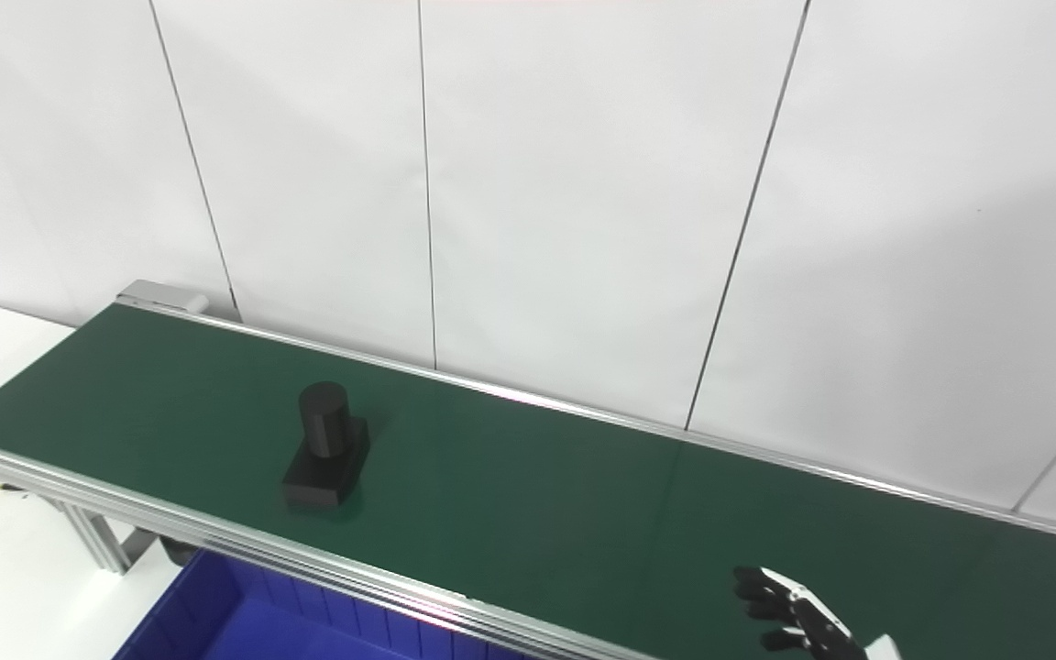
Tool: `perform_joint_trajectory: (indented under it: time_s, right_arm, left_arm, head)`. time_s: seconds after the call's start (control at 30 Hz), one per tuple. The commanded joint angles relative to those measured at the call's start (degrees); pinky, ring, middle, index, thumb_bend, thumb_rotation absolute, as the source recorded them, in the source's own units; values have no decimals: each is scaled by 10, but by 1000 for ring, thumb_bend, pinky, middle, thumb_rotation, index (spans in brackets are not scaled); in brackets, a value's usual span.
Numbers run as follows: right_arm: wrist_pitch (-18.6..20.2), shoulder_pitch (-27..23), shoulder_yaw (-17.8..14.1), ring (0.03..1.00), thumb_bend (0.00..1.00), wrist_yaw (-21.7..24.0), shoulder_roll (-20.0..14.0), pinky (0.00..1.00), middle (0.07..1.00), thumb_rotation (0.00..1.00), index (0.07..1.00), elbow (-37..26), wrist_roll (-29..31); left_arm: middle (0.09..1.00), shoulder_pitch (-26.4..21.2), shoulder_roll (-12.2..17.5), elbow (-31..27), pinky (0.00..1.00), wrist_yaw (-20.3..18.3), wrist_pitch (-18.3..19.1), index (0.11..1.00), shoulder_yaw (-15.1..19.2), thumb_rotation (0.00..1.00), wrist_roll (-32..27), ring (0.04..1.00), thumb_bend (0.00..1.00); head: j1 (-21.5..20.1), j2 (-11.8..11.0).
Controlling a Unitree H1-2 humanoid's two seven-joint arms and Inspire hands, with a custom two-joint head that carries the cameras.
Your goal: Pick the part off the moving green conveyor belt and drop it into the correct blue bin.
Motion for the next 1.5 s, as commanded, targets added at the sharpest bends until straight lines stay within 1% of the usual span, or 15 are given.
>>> perform_joint_trajectory:
  time_s: [0.0,0.03,0.17,0.2,0.37,0.47,0.5,0.53,0.63,0.77,0.83,1.1,1.23,1.27,1.47]
  right_arm:
    - [-7,-19,1,752,689,-6,7,654,775,477,793,-8,1]
    - [-5,-21,2,756,676,-6,9,665,775,453,791,-8,0]
    - [6,-28,6,758,657,-8,15,672,773,423,792,-14,-18]
    - [9,-30,6,759,642,-8,17,675,774,386,793,-16,-21]
    - [16,-36,7,757,615,-5,23,678,774,303,790,-24,-26]
    - [23,-39,8,762,600,-2,27,692,775,188,792,-31,-25]
    - [25,-40,9,763,597,-2,27,694,776,165,792,-32,-26]
    - [26,-40,10,764,597,-2,28,694,776,161,792,-34,-27]
    - [36,-42,12,772,598,0,29,707,777,83,791,-42,-27]
    - [49,-45,16,777,599,0,30,710,781,32,795,-51,-35]
    - [53,-47,17,782,595,1,30,715,784,31,801,-53,-39]
    - [43,-57,19,788,594,-6,32,727,785,36,806,-37,-49]
    - [30,-63,19,798,589,-10,34,733,796,73,814,-22,-44]
    - [28,-64,19,801,585,-10,34,740,802,98,816,-17,-43]
    - [30,-76,19,816,589,-14,37,762,811,153,820,7,-44]
  left_arm:
    - [807,-11,0,-5,775,-6,-25,810,0,161,-3,808,1000]
    - [810,-11,0,-5,775,-5,-25,809,1,165,-2,811,1000]
    - [813,-9,0,-7,770,-1,-25,809,1,162,1,814,1000]
    - [812,-9,0,-8,762,-1,-25,808,1,166,1,813,1000]
    - [809,-8,0,-10,754,-1,-25,807,2,167,1,812,1000]
    - [819,-8,1,-11,765,-2,-24,812,1,170,1,819,1000]
    - [819,-9,2,-11,767,-2,-24,812,2,168,0,819,1000]
    - [819,-9,2,-11,768,-2,-24,811,2,167,-1,819,1000]
    - [826,-9,3,-12,777,-3,-24,814,1,166,0,828,1000]
    - [826,-9,3,-13,766,-2,-24,812,1,155,0,828,1000]
    - [825,-9,3,-13,766,-2,-25,813,2,153,0,828,1000]
    - [829,-10,4,-13,774,-4,-25,813,2,153,-1,831,1000]
    - [829,-10,4,-14,767,-3,-25,812,2,159,0,831,1000]
    - [827,-10,4,-15,761,-2,-25,811,2,164,1,826,1000]
    - [826,-9,4,-16,763,-4,-25,811,2,155,-2,821,1000]
  head:
    - [-2,1]
    - [-3,1]
    - [-5,2]
    - [-7,2]
    - [-15,4]
    - [-24,4]
    - [-24,4]
    - [-27,5]
    - [-31,5]
    - [-35,6]
    - [-38,7]
    - [-47,11]
    - [-50,11]
    - [-50,11]
    - [-54,12]
